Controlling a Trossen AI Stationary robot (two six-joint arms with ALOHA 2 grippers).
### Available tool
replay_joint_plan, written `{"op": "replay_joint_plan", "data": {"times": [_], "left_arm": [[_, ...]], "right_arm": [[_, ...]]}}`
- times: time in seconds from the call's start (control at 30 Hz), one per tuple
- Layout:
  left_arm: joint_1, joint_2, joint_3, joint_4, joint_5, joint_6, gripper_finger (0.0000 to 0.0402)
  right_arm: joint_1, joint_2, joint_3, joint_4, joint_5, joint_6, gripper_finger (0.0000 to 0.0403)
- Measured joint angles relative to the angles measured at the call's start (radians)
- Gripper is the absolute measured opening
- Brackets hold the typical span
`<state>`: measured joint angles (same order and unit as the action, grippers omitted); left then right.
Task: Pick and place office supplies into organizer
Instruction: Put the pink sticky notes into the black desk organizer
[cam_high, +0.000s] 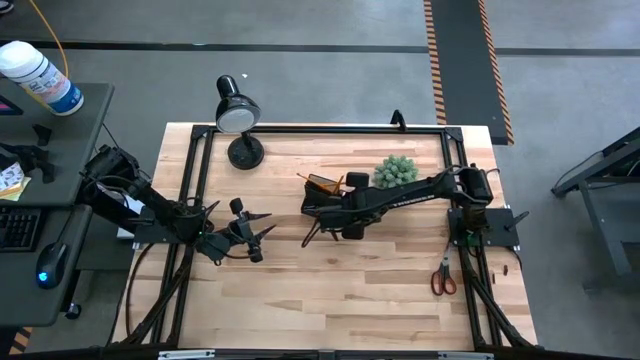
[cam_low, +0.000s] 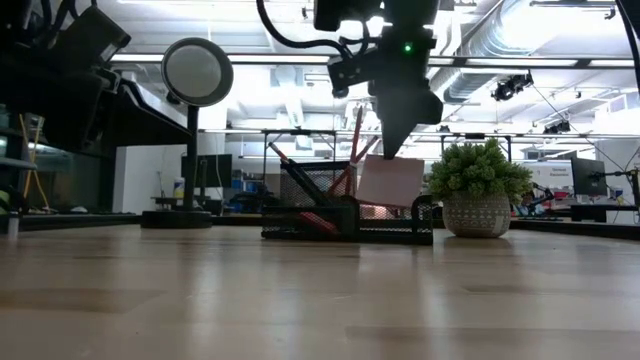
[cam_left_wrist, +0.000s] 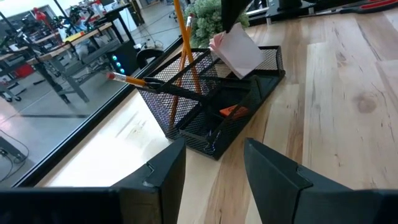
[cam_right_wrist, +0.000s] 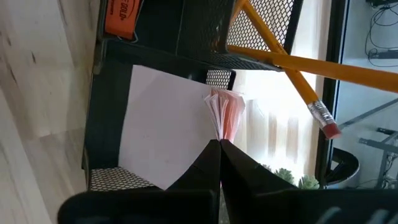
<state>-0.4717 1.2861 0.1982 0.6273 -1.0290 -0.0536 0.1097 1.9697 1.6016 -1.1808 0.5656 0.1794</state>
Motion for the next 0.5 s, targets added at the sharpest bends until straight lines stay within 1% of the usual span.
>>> {"op": "replay_joint_plan", "data": {"times": [0.37,0.5], "left_arm": [[0.000,0.000,0.000,-0.001,0.000,0.000,0.0150],[0.000,0.000,0.000,-0.002,0.000,0.000,0.0150]], "right_arm": [[0.000,0.000,0.000,0.025,-0.003,0.000,0.0000],[0.000,0.000,0.000,0.026,-0.010,0.023,0.0000]]}}
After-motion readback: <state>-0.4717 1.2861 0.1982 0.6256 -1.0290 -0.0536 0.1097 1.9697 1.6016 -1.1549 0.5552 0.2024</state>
